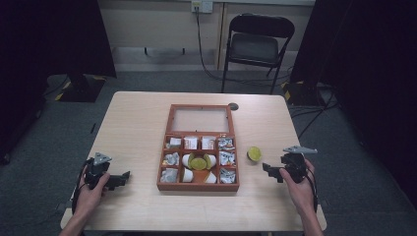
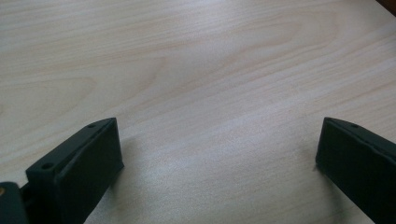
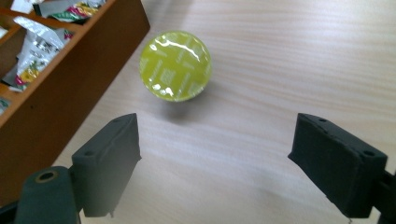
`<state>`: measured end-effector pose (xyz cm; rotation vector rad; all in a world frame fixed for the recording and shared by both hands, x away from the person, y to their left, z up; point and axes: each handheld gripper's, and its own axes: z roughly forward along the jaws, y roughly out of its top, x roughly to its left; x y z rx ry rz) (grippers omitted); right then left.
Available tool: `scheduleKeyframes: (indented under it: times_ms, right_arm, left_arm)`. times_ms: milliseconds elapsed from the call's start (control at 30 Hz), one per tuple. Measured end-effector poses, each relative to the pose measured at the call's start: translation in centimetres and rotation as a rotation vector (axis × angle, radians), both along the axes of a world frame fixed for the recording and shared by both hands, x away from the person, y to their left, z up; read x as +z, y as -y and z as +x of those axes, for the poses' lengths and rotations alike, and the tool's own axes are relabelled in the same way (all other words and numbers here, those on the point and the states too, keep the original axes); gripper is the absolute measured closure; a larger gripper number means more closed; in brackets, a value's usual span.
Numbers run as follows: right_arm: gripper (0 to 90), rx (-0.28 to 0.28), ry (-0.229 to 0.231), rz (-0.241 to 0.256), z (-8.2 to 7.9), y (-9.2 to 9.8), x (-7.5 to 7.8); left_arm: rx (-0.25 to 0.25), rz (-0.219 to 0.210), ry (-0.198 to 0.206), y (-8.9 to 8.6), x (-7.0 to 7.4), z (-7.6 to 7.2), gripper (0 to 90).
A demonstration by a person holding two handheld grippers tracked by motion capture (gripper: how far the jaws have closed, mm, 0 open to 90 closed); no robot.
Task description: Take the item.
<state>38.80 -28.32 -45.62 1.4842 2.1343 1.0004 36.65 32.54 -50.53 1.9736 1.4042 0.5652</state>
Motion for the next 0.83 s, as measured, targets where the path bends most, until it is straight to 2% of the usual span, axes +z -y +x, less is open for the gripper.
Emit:
scheduleKeyframes:
  times_ms: [167,267,467,567,667,733,833]
  right_arm:
    - [15.1,-0.004,-0.026,-0.03,-1.1,0.7,-0.7]
    - [15.1,-0.024,-0.034,-0.036,-1.6,1.4,-1.3]
    - [14.9,-0.075,-0.062,-0.085,-2.0,2.5,-3.0]
    - [14.5,-0.09,-0.031,-0.13,-2.2,2.4,-3.5]
    - [12.1,-0.106,-0.003,-0.126,-2.3,2.3,-3.8]
    - [6.1,-0.128,0.031,-0.115,-2.4,2.1,-4.3]
    - [5.8,-0.15,0.03,-0.114,-2.4,1.9,-4.3]
  left_arm:
    - [0.0,0.0,0.0,0.0,0.0,0.0,0.0]
    - [0.0,0.0,0.0,0.0,0.0,0.0,0.0]
    - [0.0,0.0,0.0,0.0,0.0,0.0,0.0]
    - [0.0,0.001,0.0,0.0,0.0,0.0,0.0]
    - [0.0,0.0,0.0,0.0,0.0,0.0,0.0]
    - [0.0,0.0,0.0,0.0,0.0,0.0,0.0]
    - [0.0,0.0,0.0,0.0,0.0,0.0,0.0]
